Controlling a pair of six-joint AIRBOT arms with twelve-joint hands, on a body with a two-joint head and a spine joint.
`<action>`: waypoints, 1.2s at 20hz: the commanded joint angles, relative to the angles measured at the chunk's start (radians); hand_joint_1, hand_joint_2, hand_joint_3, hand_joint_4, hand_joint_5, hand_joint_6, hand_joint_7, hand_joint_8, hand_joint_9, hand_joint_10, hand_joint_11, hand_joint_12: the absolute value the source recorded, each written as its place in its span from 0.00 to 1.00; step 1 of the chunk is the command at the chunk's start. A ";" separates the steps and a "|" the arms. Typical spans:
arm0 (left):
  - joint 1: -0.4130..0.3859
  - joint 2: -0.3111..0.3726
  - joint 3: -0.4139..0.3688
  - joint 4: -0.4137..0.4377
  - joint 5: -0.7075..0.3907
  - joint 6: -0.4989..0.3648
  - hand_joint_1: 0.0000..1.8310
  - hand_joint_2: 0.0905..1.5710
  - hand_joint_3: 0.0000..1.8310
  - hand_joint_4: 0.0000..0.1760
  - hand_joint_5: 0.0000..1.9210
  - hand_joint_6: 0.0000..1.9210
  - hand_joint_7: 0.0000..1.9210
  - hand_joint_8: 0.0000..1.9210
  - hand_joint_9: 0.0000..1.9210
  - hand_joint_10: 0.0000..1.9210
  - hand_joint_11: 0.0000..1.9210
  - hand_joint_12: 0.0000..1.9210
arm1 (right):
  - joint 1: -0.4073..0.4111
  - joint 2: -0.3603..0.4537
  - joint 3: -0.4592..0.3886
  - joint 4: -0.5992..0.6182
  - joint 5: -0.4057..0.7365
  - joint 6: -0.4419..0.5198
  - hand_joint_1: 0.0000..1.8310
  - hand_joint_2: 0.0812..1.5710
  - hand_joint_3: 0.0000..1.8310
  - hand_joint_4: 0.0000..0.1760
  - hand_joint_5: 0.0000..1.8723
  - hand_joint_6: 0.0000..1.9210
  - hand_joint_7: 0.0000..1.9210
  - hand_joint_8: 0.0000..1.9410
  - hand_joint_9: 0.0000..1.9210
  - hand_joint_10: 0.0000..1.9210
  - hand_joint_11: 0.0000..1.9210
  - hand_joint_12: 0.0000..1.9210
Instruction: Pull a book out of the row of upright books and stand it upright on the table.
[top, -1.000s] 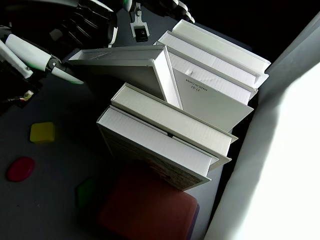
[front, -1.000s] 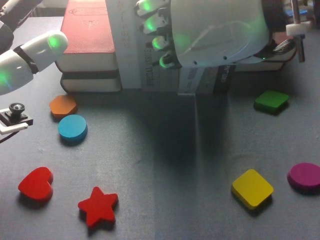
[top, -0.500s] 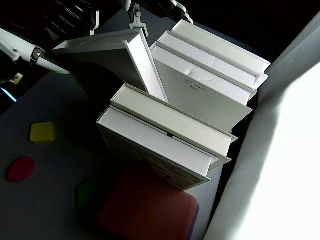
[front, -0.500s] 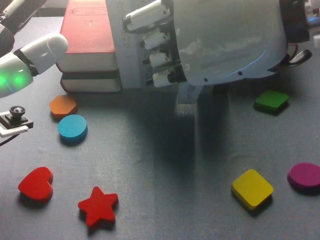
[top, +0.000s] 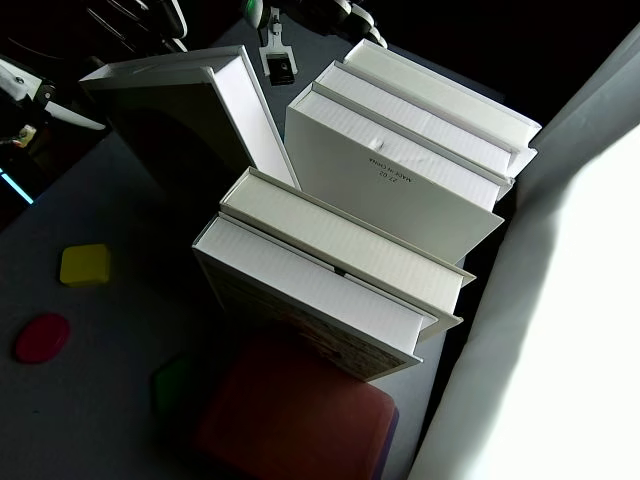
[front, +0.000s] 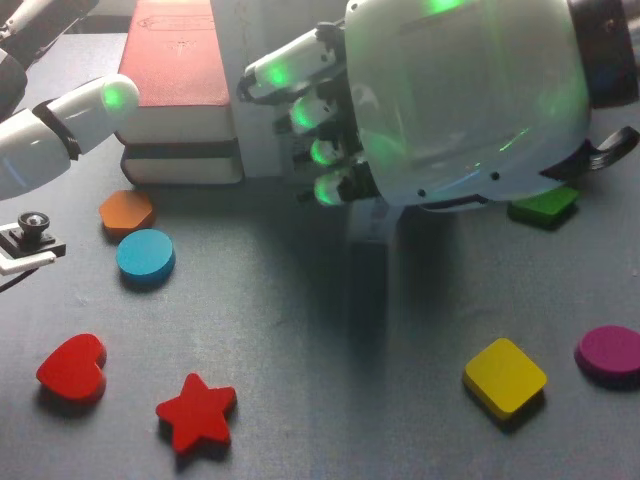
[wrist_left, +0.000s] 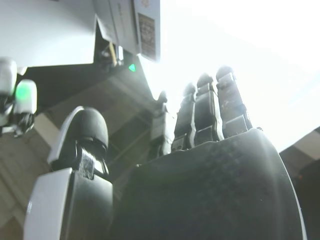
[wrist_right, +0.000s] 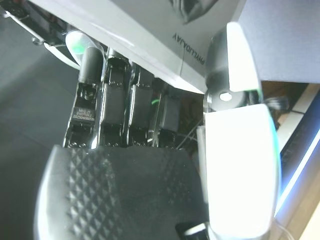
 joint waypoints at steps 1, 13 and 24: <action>-0.004 -0.003 0.004 -0.021 -0.123 -0.010 0.20 0.86 0.00 0.48 0.08 0.01 0.01 0.00 0.00 0.00 0.00 0.00 | 0.019 0.001 -0.001 0.068 -0.048 -0.013 0.69 0.69 0.00 0.00 0.55 0.33 0.52 0.64 0.39 0.66 0.08 0.90; -0.001 -0.003 0.005 -0.026 -0.126 -0.009 0.16 0.86 0.00 0.41 0.07 0.00 0.00 0.00 0.00 0.00 0.00 0.00 | 0.043 0.054 -0.031 0.135 0.044 -0.025 0.62 0.80 0.00 0.00 0.41 0.65 0.33 0.81 0.18 0.64 0.00 0.82; -0.002 -0.004 0.009 -0.030 -0.126 -0.005 0.16 0.85 0.00 0.42 0.07 0.00 0.00 0.00 0.00 0.00 0.00 0.00 | 0.074 0.094 -0.052 0.165 0.106 -0.027 0.62 0.80 0.00 0.00 0.41 0.65 0.33 0.81 0.18 0.64 0.00 0.81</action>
